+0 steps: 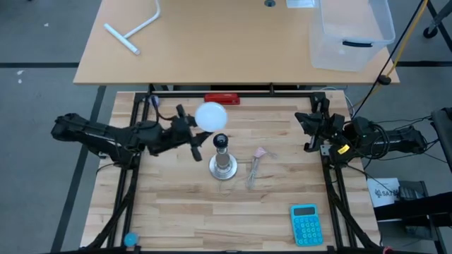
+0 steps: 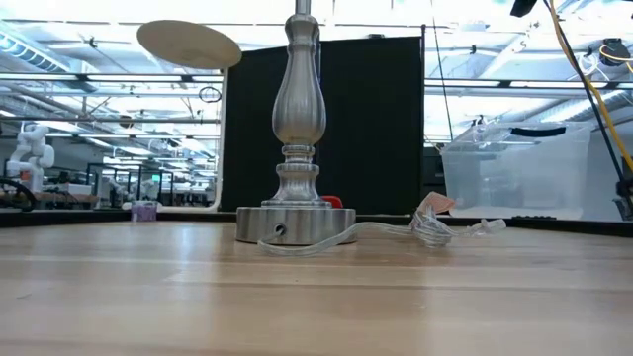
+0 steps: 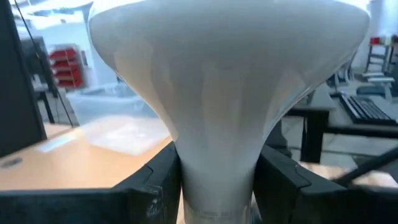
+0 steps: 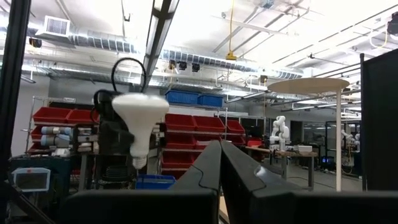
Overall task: Screw lightbulb
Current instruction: Insert the white lightbulb into the silver lamp
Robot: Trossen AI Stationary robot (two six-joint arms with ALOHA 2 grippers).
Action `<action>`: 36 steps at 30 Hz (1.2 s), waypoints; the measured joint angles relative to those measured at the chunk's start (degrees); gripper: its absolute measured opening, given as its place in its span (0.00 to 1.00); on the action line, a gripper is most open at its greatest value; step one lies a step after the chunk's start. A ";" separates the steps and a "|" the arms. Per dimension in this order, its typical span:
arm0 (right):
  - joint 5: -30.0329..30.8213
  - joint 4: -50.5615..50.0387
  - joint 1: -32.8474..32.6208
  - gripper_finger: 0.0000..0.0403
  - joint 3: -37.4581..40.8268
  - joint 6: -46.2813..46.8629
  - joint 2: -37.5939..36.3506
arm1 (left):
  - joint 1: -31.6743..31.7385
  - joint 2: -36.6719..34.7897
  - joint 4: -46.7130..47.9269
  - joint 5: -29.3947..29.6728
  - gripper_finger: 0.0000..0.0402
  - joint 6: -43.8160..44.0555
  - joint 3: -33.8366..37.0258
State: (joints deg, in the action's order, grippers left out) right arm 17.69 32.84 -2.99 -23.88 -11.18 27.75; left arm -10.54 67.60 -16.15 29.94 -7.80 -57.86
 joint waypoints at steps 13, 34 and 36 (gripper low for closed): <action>0.00 -0.04 -0.01 0.00 0.00 -0.11 0.07 | -4.19 4.07 -3.57 -2.59 0.38 -5.00 -4.34; 0.00 -0.04 0.01 0.00 0.00 1.07 0.07 | -3.96 8.19 -8.75 -1.19 0.38 -6.41 -4.23; 0.00 -0.03 0.00 0.00 0.00 1.07 0.07 | -3.96 8.19 -7.71 -0.26 0.38 -6.44 -4.21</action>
State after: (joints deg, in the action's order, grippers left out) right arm 17.69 32.81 -2.99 -23.88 -10.11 27.81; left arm -14.50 75.79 -23.86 29.68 -14.24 -62.07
